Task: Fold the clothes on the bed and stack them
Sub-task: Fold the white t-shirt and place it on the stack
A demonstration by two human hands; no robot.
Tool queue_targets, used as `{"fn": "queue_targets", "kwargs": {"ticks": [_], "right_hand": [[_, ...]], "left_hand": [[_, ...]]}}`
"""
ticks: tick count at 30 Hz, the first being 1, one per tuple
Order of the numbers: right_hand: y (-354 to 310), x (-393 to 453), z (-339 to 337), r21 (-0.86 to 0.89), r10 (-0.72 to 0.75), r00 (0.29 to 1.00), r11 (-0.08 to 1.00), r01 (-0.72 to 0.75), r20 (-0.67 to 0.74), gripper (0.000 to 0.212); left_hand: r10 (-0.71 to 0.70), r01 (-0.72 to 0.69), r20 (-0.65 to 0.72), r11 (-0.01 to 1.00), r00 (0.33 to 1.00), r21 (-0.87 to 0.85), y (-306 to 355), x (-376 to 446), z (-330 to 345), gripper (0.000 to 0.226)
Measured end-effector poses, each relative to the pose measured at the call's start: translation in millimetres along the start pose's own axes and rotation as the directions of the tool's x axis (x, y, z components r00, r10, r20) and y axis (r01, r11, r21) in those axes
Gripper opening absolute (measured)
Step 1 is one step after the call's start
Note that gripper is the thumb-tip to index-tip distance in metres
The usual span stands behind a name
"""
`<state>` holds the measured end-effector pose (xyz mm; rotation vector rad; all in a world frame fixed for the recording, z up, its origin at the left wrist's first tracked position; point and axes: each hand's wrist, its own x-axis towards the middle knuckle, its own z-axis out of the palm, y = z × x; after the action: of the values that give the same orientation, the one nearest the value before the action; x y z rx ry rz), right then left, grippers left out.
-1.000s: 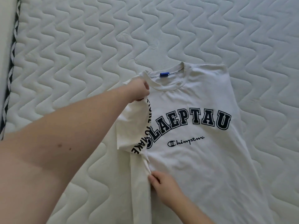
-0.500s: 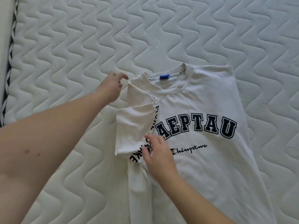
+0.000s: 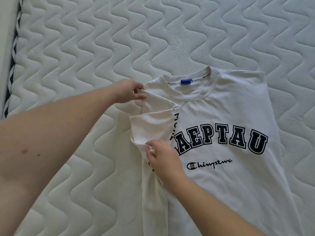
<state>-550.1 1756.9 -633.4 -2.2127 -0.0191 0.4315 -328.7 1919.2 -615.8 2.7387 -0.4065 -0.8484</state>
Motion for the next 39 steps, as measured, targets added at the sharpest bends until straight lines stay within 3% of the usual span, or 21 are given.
{"fn": "queue_targets", "kwargs": {"ticks": [2, 4, 9, 12, 14, 17, 19, 21, 24, 28, 31, 34, 36, 39], "right_hand": [[8.7, -7.8, -20.6, 0.372, 0.181, 0.982, 0.916, -0.147, -0.057, 0.011], [23.5, -20.3, -37.1, 0.569, 0.314, 0.94, 0.801, -0.186, -0.134, 0.005], [63.7, -53.6, -56.3, 0.575, 0.553, 0.81, 0.733, -0.364, -0.193, 0.004], [77.2, -58.9, -61.6, 0.548, 0.665, 0.732, 0.672, -0.498, -0.151, 0.005], [73.4, -52.0, -63.9, 0.536, 0.664, 0.735, 0.674, -0.509, -0.136, 0.011], [60.7, -29.0, -66.7, 0.466, 0.614, 0.784, 0.722, -0.511, -0.091, 0.039], [56.2, -12.9, -71.6, 0.507, 0.641, 0.767, 0.663, -0.55, -0.007, 0.048], [55.1, -5.9, -77.2, 0.6, 0.641, 0.767, 0.6, -0.529, 0.036, 0.032], [61.5, -12.5, -81.2, 0.545, 0.589, 0.801, 0.709, -0.448, -0.108, 0.011], [74.0, -24.9, -80.5, 0.414, 0.579, 0.799, 0.775, -0.477, -0.163, 0.01], [74.9, -30.1, -83.4, 0.372, 0.529, 0.848, 0.794, -0.48, -0.035, 0.021], [75.5, -29.9, -85.5, 0.155, 0.48, 0.877, 0.865, -0.477, 0.018, 0.02], [74.0, -24.6, -89.3, 0.122, 0.46, 0.888, 0.881, -0.456, -0.005, 0.019], [72.2, -14.1, -94.9, 0.003, 0.416, 0.902, 0.908, -0.419, -0.112, 0.024]], "left_hand": [[-0.026, 0.024, -0.044, 0.999, 0.999, -0.039, -3.3, 1.8, -0.6, 0.017], [-0.058, 0.054, -0.068, 0.997, 0.996, -0.061, -4.3, 3.4, -0.2, 0.012], [-0.15, 0.144, -0.073, 0.986, 0.986, -0.079, -6.2, 5.8, 11.4, 0.016], [-0.121, 0.118, -0.01, 0.982, 0.993, -0.146, -4.5, 7.0, 14.6, 0.018], [-0.122, 0.124, 0.024, 0.974, 0.992, -0.189, -1.9, 8.9, 13.0, 0.021], [-0.136, 0.136, 0.011, 0.982, 0.991, -0.132, 0.1, 14.2, 13.8, 0.021], [-0.144, 0.141, -0.024, 0.984, 0.989, -0.106, 1.4, 16.2, 15.7, 0.018], [-0.162, 0.155, -0.055, 0.982, 0.985, -0.107, 0.3, 16.0, 15.8, 0.016], [-0.182, 0.17, -0.069, 0.974, 0.981, -0.153, -9.2, 13.0, 15.2, 0.013], [-0.198, 0.174, -0.116, 0.967, 0.973, -0.188, -19.4, 6.8, 20.6, 0.011], [-0.166, 0.145, -0.103, 0.972, 0.981, -0.184, -15.7, 5.7, 21.8, 0.025], [-0.173, 0.168, -0.085, 0.984, 0.981, -0.06, -9.4, 7.9, 26.0, 0.031], [-0.212, 0.205, -0.154, 0.977, 0.965, -0.056, -3.6, 7.3, 31.1, 0.033], [-0.312, 0.267, -0.3, 0.946, 0.901, -0.182, 7.7, -5.1, 38.8, 0.035]]}}
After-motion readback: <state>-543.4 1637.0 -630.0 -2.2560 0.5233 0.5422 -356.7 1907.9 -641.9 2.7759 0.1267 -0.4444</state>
